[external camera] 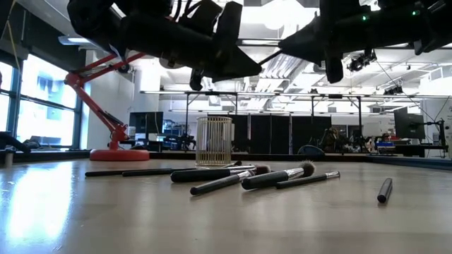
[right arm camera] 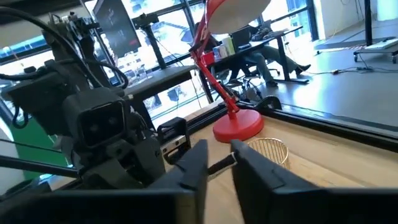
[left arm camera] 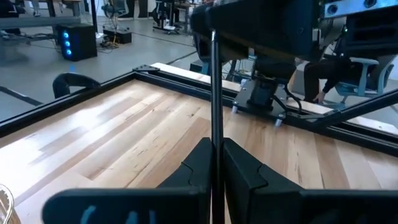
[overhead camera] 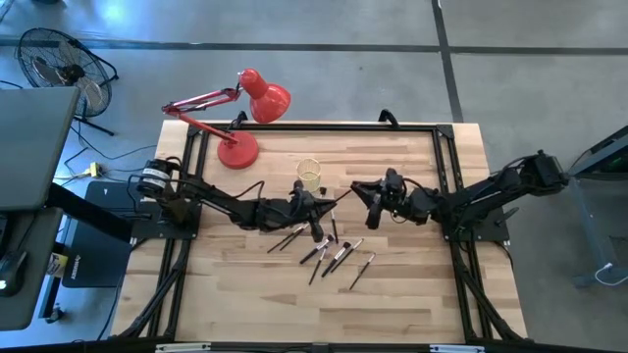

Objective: Put items in baskets/containers
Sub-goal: Put the black eyeshadow brush into the gold pen holder

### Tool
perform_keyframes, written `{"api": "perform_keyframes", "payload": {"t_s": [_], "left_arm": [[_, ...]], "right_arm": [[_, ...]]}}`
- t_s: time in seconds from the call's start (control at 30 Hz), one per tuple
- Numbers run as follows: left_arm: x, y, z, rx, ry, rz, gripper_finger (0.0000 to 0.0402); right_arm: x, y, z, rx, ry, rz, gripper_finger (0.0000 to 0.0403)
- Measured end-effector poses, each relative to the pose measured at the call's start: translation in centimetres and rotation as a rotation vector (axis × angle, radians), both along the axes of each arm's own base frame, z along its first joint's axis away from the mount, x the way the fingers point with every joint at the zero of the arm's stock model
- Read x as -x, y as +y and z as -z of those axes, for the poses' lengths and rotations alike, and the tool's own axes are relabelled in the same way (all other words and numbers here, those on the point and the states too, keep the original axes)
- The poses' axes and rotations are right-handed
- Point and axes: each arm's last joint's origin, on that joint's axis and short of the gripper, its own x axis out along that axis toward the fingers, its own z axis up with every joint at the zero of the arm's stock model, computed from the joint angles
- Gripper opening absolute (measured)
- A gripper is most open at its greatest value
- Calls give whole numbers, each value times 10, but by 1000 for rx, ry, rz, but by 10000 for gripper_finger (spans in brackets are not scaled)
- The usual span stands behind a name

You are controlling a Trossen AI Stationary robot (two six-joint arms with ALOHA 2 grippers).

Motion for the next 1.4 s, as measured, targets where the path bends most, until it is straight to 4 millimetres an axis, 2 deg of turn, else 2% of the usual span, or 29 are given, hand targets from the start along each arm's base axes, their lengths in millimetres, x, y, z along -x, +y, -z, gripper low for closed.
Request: {"api": "perform_keyframes", "payload": {"t_s": [0.07, 0.2, 0.47, 0.63, 0.77, 0.9, 1.0, 1.13, 1.23, 1.4], "left_arm": [[0, -1, 1, -1, 7, 36, 19], [0, -1, 2, 22, 13, 55, 36], [0, -2, 4, -4, 40, 66, 104], [3, 0, 13, -34, 148, 3, 135], [15, 0, -3, -51, 218, -60, 135], [31, -7, -11, -82, 313, -124, 124], [46, -12, -17, -75, 379, -162, 115], [65, -9, -17, 38, 484, -189, 107], [76, -3, -15, 122, 552, -205, 106], [78, 9, -8, 209, 642, -189, 106]], "right_arm": [[0, 1, -1, 19, -1, -17, 15], [-1, 1, 0, 31, 12, -52, 22], [-1, 0, 11, 25, 123, -33, 11], [-1, -3, 12, 25, 136, -26, 6], [-4, -10, 10, 36, 153, -32, 6], [-17, -17, -7, 99, 214, -38, 5], [-29, -24, -28, 168, 277, -25, 5], [-40, -39, -58, 240, 341, 9, 6], [-49, -51, -77, 255, 315, -6, 5], [-80, -69, -84, 275, 341, -60, 5]]}}
